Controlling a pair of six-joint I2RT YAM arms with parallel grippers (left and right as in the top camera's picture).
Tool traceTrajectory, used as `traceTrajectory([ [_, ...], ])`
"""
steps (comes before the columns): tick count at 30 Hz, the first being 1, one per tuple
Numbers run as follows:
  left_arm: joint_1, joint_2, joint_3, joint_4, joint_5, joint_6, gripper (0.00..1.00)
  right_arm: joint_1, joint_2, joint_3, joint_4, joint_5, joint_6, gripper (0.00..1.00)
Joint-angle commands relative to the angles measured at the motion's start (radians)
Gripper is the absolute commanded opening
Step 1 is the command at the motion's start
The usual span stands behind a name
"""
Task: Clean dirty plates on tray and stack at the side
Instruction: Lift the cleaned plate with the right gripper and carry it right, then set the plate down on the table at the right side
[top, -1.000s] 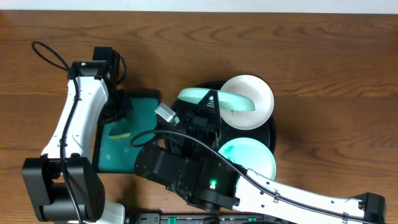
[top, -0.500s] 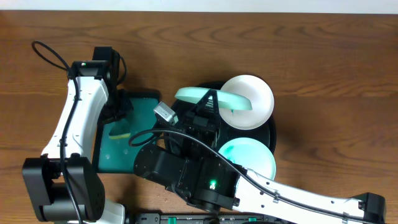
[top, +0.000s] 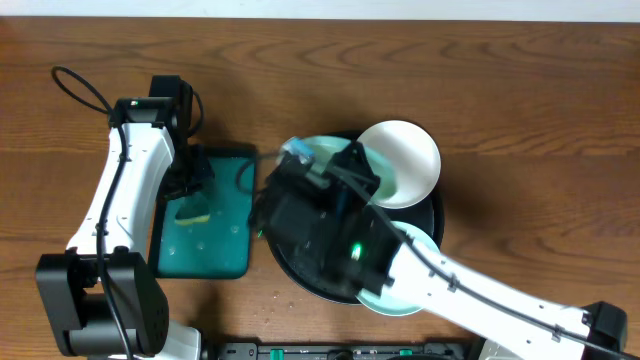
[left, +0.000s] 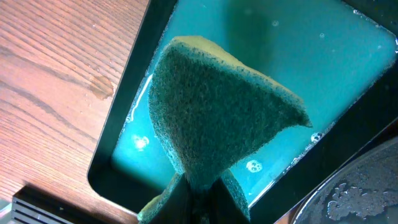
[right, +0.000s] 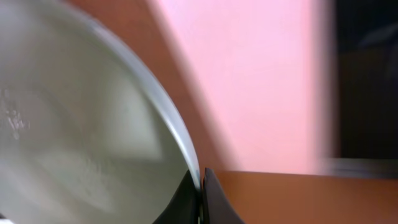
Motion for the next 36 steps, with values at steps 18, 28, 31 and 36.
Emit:
traceTrajectory([
  [18, 0.003, -0.003, 0.001, -0.005, -0.003, 0.006, 0.07, -1.03, -0.032, 0.007, 0.015, -1.209, 0.756, 0.01],
  [28, 0.003, -0.003, 0.001, -0.004, -0.003, 0.006, 0.07, -1.538, 0.09, 0.006, -0.052, -1.259, 0.625, 0.02],
  [31, 0.003, -0.003, 0.001, -0.005, -0.003, 0.006, 0.07, -1.6, 0.157, 0.006, -0.053, -1.258, 0.626, 0.02],
  [36, 0.003, -0.003, 0.0, -0.006, -0.003, 0.006, 0.07, -1.687, 0.283, 0.006, -0.047, -1.225, 0.668, 0.01],
])
